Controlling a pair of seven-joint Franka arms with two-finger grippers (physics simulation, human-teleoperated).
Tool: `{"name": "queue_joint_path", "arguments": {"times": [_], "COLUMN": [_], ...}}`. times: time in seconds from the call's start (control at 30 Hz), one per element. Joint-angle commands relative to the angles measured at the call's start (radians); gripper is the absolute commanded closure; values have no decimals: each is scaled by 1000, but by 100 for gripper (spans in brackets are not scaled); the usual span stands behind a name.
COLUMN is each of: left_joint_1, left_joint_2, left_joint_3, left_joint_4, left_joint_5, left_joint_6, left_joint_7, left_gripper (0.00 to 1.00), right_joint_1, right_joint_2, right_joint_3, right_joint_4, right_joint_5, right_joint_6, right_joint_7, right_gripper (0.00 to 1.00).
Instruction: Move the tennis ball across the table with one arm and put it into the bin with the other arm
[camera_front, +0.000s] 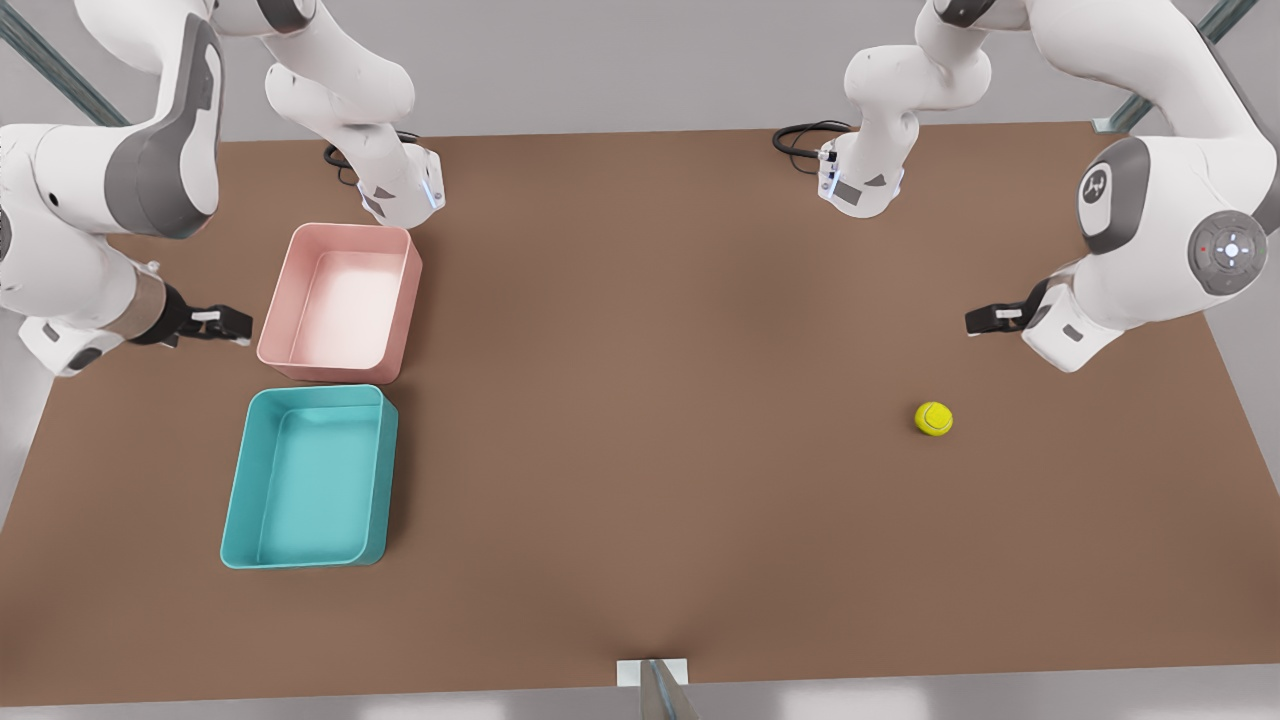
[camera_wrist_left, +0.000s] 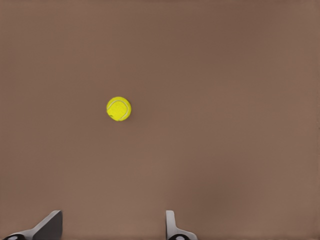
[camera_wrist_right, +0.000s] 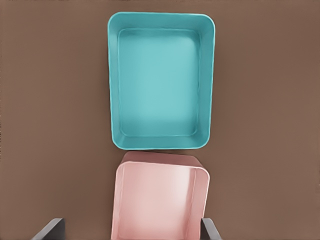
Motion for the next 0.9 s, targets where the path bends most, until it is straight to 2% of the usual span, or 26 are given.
{"name": "queue_joint_path", "arguments": {"times": [0.0,0.03,0.07,0.1,0.17,0.27,0.3,0.4,0.47,0.5,0.6,0.67,0.73,0.87], "left_joint_1": [0,0,9,20,43,109,114,140,164,179,183,183,186,183], "left_joint_2": [-1,-1,25,57,160,235,260,272,314,318,320,318,317,320], "left_joint_3": [0,2,3,3,6,6,6,6,6,6,6,6,8,6], "left_joint_4": [1,1,1,-1,-1,-88,-98,-251,-262,-326,-390,-417,-449,-495], "left_joint_5": [-4,-6,-21,-26,-15,0,3,0,3,3,89,97,207,209], "left_joint_6": [-1,-1,8,18,115,431,460,603,650,728,862,879,882,950], "left_joint_7": [-23,-23,0,31,461,1056,1173,1737,1983,2095,2158,2154,2000,1832], "left_gripper": [0,0,22,78,79,79,79,79,79,79,79,79,79,79], "right_joint_1": [2,3,6,8,5,3,3,5,5,5,5,5,6,6], "right_joint_2": [-10,-10,-10,-10,-4,-1,1,2,4,4,5,4,4,4], "right_joint_3": [1,1,1,1,1,1,-1,-1,-1,-1,-1,-1,-1,-1], "right_joint_4": [-11,-12,-14,-18,-24,-29,-35,-35,-38,-38,-38,-38,-54,-55], "right_joint_5": [7,6,-2,-2,6,4,3,-7,-7,-7,-7,-7,-5,-5], "right_joint_6": [47,46,46,44,46,46,46,46,44,44,40,37,37,37], "right_joint_7": [-48,-43,-40,-42,-63,-63,-63,-63,-65,-63,-63,-63,-63,-63], "right_gripper": [0,0,0,0,0,0,0,0,0,0,0,0,0,0]}}
